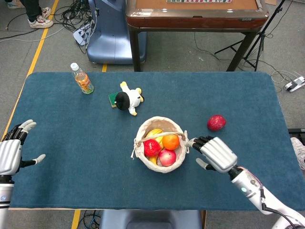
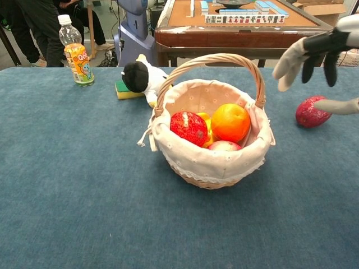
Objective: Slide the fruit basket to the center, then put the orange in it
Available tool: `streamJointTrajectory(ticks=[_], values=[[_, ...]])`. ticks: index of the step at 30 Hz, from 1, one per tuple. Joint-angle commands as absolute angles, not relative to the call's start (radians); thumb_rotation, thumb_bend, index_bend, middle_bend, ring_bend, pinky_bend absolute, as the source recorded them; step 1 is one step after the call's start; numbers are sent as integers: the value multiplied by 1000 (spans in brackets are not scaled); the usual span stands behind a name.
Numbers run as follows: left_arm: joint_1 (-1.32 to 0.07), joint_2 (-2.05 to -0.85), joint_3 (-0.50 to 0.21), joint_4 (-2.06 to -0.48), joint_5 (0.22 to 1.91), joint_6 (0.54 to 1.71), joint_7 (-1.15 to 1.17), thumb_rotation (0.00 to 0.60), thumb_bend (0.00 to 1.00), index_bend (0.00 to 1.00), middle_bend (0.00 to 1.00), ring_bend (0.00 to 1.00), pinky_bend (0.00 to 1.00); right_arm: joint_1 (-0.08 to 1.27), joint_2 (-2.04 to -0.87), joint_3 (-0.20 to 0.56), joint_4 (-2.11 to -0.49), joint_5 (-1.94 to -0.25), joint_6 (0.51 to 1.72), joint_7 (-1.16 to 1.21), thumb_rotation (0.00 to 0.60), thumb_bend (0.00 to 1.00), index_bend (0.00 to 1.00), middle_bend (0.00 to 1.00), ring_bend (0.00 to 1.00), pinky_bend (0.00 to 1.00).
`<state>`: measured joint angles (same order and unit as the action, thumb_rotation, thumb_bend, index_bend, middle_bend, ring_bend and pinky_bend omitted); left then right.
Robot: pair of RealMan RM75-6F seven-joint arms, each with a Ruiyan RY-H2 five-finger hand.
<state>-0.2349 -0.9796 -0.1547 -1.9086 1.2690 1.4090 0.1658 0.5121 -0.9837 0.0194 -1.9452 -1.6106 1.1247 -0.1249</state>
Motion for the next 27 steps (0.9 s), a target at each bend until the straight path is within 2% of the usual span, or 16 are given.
streamJointTrajectory(ticks=[1,8,14,27], values=[[-232,-978,-153,-1904,1271,1413,171,600,111,189,128,109,178,430,-931,-16,-1954,-1653,1230,-131,600,348,297,335,347,485],[-210,-974,-138,-1890,1285,1440,197,600,111,189,128,109,173,251,-949,-46,-1842,-1653,1459,-219,600,348,297,321,312,485],[-187,-970,-115,-1879,1294,1450,210,600,110,189,128,109,168,139,-967,-52,-1766,-1608,1578,-196,600,347,297,312,305,484],[-134,-1030,-73,-1867,1343,1518,275,600,111,189,128,109,165,10,-1007,-57,-1685,-1557,1664,-158,600,347,297,312,305,484]])
